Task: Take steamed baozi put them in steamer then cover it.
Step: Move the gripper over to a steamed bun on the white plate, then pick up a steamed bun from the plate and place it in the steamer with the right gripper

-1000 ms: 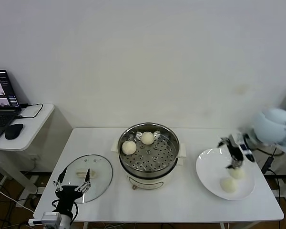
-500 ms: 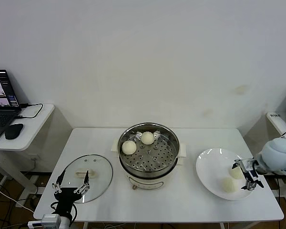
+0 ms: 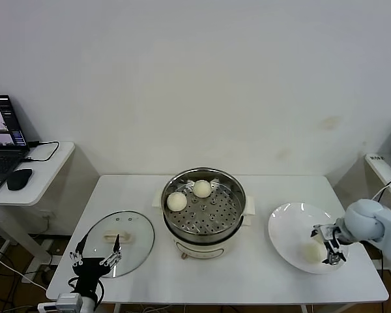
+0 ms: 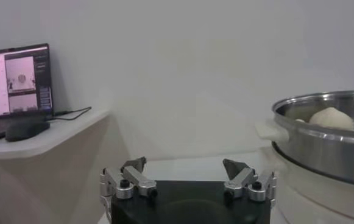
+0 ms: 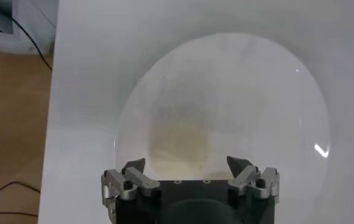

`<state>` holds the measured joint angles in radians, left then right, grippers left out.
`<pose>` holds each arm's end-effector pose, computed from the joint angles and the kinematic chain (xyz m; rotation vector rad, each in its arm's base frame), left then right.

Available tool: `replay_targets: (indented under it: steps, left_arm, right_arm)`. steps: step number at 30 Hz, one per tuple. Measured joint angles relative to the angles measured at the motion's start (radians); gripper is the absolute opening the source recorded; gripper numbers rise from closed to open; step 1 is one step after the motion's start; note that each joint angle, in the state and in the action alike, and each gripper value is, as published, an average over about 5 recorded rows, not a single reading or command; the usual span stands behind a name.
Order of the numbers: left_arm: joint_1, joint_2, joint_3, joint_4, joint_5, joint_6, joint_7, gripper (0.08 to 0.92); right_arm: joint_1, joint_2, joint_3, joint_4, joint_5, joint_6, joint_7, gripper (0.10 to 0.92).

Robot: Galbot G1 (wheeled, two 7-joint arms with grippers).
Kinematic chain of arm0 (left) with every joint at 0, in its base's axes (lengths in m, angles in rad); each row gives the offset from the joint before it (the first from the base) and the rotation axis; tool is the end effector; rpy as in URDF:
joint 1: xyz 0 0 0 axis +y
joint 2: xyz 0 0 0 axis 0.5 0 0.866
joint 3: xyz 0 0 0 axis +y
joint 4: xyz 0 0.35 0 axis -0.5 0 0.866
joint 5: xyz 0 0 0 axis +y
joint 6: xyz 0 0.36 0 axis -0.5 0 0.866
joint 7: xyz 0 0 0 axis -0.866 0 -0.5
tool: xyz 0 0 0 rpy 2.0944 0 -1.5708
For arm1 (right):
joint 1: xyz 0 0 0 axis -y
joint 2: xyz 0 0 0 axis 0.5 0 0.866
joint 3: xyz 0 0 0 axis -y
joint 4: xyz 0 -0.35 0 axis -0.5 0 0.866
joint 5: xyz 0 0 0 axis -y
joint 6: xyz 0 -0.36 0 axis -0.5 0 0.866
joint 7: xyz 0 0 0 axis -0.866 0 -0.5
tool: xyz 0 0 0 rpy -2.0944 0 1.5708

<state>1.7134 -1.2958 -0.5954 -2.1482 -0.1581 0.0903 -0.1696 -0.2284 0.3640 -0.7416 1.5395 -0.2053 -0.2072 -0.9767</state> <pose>0.1489 0.0625 -0.2975 0.1169 -2.9675 -0.1877 0.4021 -0.2154 -0.2278 1.1973 -1.2591 1.4628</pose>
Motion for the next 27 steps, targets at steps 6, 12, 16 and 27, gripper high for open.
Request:
replay_targets:
  steps: [6, 12, 16, 27]
  left_arm:
    - [-0.003, -0.002, 0.009, 0.004, 0.001, 0.000, 0.001, 0.823]
    - [-0.005, -0.003, 0.014, 0.003, 0.000, 0.002, 0.003, 0.823]
    - [-0.008, -0.006, 0.016, 0.009, -0.002, 0.003, 0.002, 0.823]
    - [-0.015, -0.004, 0.022, 0.021, -0.003, 0.003, 0.001, 0.823]
  right_arm:
    - [-0.024, 0.024, 0.018, -0.023, -0.003, -0.004, 0.006, 0.799]
    - [-0.036, 0.038, 0.030, -0.039, -0.009, -0.008, 0.005, 0.728]
    - [-0.038, 0.044, 0.036, -0.045, -0.011, -0.009, 0.004, 0.682]
    - [-0.005, 0.034, 0.036, -0.039, 0.009, -0.013, -0.013, 0.598]
